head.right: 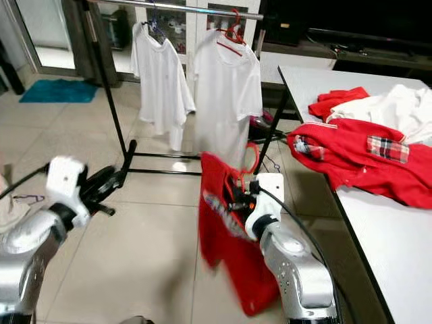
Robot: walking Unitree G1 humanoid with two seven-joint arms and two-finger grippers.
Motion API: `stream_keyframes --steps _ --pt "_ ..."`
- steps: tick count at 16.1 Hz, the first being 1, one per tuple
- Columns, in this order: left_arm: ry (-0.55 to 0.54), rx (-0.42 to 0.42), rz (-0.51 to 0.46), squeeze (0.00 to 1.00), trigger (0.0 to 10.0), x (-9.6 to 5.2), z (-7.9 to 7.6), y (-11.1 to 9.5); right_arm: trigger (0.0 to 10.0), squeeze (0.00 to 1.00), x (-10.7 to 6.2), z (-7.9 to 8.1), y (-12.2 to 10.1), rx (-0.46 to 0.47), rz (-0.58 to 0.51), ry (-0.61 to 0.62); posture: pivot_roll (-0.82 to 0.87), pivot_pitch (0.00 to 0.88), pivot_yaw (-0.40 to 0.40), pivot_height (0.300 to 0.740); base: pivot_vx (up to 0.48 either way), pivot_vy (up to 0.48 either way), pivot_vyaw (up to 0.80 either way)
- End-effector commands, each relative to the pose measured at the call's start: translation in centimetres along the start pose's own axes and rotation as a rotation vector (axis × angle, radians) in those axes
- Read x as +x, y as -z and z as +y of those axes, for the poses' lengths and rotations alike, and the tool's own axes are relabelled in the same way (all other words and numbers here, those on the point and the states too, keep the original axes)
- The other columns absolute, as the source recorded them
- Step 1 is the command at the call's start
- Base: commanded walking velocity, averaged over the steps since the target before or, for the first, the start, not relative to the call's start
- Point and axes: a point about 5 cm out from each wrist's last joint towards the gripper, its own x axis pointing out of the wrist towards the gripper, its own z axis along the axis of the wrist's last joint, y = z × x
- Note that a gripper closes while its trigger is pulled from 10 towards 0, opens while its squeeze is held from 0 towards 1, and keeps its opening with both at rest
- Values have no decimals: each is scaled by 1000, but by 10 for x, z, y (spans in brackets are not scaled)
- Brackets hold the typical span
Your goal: Hang hanger
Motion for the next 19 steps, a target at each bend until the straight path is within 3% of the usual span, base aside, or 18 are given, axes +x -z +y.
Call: stream_keyframes --steps 1,2,5,8,11,15,19 --pt "-41 22 -37 0 10000 -1 -1 -10 10000 0 -1 -2 -12 2 -77 8 61 0 -71 740 315 0 0" --pt "-67 11 -30 0 10000 -2 -3 -8 10000 0 0 -6 -11 9 -89 34 61 0 -71 740 334 0 0" --pt "-95 -20 -20 0 10000 1 -14 -3 10000 0 7 -8 -18 -136 -131 101 67 0 -79 740 354 0 800" --pt "-76 -27 -6 0 10000 1 -25 0 10000 0 10 -8 -18 -123 -142 133 74 0 -66 740 358 0 267" --pt "-58 12 6 0 10000 1 -28 0 10000 0 15 0 -16 -102 -119 79 77 0 -61 740 378 0 0" --pt "-83 -2 0 0 10000 -5 -29 2 10000 0 15 -4 -10 42 -115 113 77 0 -54 740 417 0 0" --pt "-84 -7 -8 0 10000 -2 -31 2 10000 0 13 -2 -12 -50 -113 85 72 0 -53 740 435 0 0"
